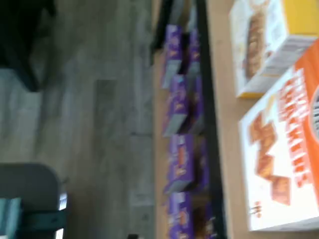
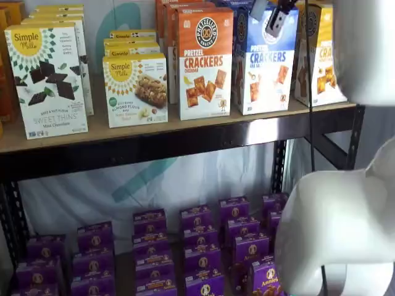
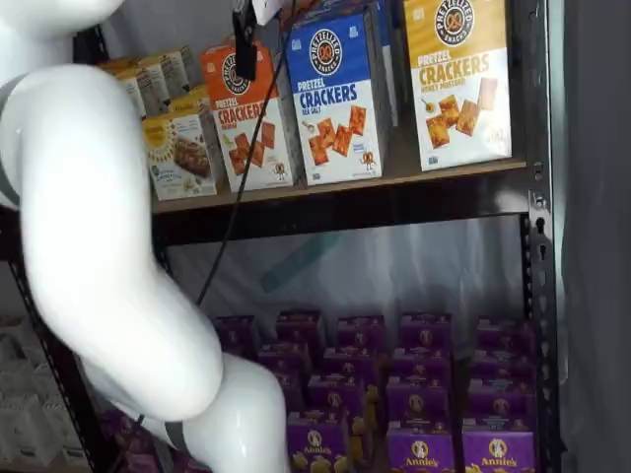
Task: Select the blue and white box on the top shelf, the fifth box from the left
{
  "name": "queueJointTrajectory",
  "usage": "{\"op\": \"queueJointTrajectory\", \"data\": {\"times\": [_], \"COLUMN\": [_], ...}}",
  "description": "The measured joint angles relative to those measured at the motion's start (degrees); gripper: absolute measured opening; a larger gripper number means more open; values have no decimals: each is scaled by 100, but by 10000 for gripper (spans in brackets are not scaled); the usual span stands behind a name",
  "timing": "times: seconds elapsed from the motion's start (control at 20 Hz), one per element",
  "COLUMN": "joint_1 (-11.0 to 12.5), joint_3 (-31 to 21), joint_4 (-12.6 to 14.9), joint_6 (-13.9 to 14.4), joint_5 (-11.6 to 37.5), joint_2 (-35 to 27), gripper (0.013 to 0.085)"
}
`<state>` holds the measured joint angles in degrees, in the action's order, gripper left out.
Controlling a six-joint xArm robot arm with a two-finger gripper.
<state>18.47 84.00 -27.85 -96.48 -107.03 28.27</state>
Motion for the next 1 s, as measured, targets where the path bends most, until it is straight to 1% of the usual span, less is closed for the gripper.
{"op": "queueJointTrajectory", "data": {"times": [0.15,0.2,0.3,0.4,0.45,0.5,0.6,1.0], "joint_1": [78,78,43,-61,-136,-243,-380,-380], "joint_3": [-435,-476,-460,-365,-304,-263,-161,304], "joint_4": [-241,-253,-182,40,198,425,742,996], "joint_6": [-32,-35,-38,-32,-27,-23,-21,-95], "joint_5": [717,829,936,967,967,1028,1082,1083], "joint_2": [331,366,366,322,288,268,208,-102], "gripper": [850,850,850,850,850,850,850,850]}}
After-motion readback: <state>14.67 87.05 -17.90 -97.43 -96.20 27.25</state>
